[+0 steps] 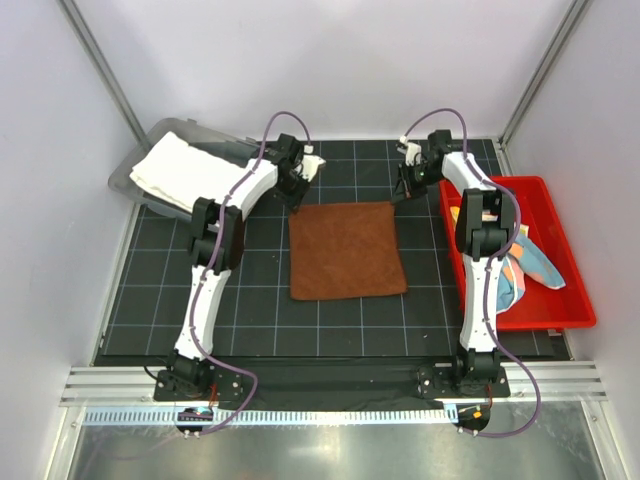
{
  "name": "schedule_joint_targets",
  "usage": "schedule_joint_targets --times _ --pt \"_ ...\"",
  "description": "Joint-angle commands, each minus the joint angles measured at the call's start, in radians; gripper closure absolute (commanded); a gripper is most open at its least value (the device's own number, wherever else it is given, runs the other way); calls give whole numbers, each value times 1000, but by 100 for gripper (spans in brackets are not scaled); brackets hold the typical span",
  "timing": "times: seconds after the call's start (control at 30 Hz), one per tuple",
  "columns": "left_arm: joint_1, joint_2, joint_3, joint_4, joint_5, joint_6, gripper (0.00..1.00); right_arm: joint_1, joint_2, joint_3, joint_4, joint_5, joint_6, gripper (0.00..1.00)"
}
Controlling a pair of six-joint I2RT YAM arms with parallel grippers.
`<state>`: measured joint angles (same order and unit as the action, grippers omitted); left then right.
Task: Fold and stack the towels
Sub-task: Fold the towel
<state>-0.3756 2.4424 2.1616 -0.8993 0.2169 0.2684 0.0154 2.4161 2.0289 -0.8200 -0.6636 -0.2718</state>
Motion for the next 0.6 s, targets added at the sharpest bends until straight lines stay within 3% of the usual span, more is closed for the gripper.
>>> schedule_joint_targets --times 0.0,0.57 --pt "15 -34 14 49 -53 -15 100 -3 -74 13 64 25 23 99" --pt "26 -155 -54 128 -68 -130 100 -2 -209 -76 211 52 97 99"
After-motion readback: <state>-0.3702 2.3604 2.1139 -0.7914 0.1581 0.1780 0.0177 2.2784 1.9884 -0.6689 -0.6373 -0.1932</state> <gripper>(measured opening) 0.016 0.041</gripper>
